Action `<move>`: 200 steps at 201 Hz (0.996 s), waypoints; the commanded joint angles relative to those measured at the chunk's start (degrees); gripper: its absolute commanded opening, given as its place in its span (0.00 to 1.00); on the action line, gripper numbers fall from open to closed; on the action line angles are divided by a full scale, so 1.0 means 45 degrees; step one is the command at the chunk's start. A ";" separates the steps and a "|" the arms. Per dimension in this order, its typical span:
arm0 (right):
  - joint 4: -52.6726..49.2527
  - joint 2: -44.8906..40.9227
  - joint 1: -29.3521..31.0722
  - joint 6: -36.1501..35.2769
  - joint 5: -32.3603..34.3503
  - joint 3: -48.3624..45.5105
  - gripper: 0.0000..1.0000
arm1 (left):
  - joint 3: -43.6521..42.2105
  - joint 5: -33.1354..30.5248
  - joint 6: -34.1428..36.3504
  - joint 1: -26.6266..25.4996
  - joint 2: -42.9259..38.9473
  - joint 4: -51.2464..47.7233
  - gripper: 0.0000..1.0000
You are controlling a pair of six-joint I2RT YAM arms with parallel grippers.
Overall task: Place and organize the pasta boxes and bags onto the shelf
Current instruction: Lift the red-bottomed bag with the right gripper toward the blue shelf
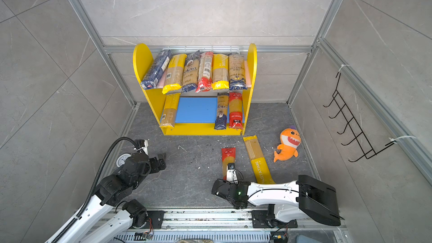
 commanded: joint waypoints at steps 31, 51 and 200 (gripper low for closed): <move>-0.0763 -0.0709 0.0912 -0.1972 -0.0243 0.1995 0.00 | 0.0364 -0.0247 -0.0526 -0.0039 -0.0586 -0.0414 1.00; -0.0911 -0.0683 0.1039 -0.2415 -0.0368 0.2754 0.00 | 0.0528 -0.0285 -0.0485 -0.0040 -0.0561 -0.0453 1.00; -0.0643 0.0809 -0.0092 -0.6337 0.1027 0.7496 0.00 | 0.1394 -0.0442 -0.0015 -0.0037 0.0089 -0.0238 1.00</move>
